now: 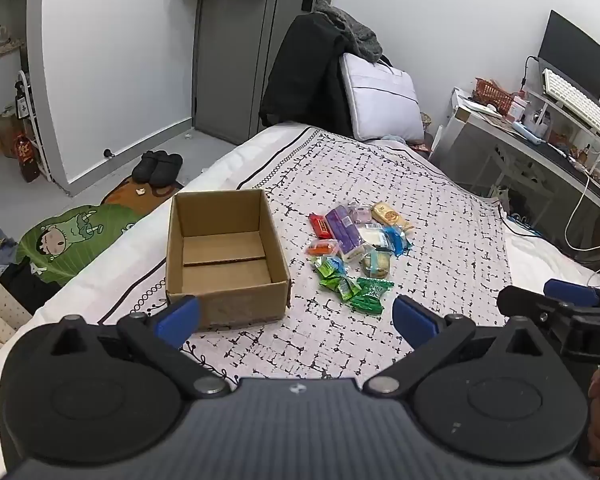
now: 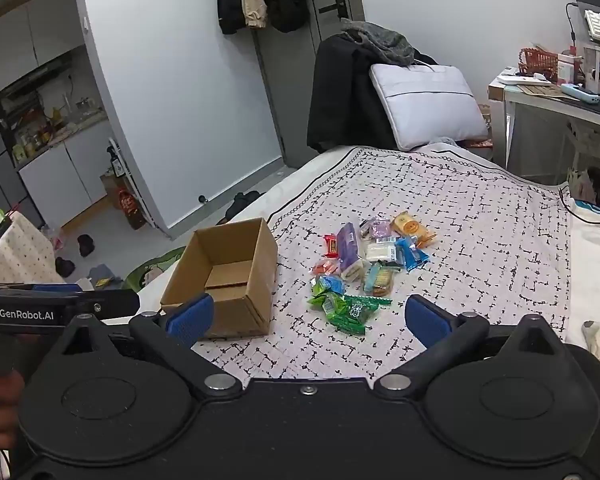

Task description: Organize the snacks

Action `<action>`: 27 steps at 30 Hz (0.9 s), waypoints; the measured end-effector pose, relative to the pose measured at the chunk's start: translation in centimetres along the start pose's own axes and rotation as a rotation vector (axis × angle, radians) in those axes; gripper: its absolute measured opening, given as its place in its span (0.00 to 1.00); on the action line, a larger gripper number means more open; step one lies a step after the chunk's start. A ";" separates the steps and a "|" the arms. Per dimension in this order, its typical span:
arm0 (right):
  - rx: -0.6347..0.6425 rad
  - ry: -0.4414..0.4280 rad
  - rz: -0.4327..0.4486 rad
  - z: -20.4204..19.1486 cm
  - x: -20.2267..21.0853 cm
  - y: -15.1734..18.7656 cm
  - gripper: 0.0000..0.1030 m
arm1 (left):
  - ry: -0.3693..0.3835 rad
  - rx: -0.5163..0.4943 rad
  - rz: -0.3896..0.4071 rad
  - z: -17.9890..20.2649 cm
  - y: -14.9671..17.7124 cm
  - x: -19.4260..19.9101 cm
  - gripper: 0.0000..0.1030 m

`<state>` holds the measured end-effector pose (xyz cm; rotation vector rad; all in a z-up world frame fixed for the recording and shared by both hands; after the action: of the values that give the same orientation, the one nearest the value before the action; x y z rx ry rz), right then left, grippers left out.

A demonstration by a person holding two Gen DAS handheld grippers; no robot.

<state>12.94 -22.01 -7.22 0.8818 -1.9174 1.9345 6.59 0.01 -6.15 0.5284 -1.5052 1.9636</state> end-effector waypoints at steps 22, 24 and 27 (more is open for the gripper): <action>0.040 0.003 -0.014 -0.6 0.6 0.1 1.00 | 0.001 0.021 0.014 -0.9 -0.1 1.8 0.99; 0.041 0.003 -0.014 -0.7 0.6 0.2 1.00 | -0.001 0.021 0.013 -1.0 -0.1 1.8 0.99; 0.046 0.003 -0.015 -0.8 0.6 0.2 1.00 | -0.003 0.020 0.012 -1.0 -0.1 1.8 0.99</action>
<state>12.16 -21.40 -6.97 0.9028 -1.8666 1.9780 5.36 1.43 -5.20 0.5323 -1.4952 1.9895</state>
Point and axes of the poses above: each gripper's, at about its wrist camera, not at the fingertips, and x roughly against the way its jaws point, z to its right, y to its underside, the point moved 9 cm from there along -x, roughly the way its jaws point, and after that the axes turned 13 degrees about y, right-handed, at the moved point
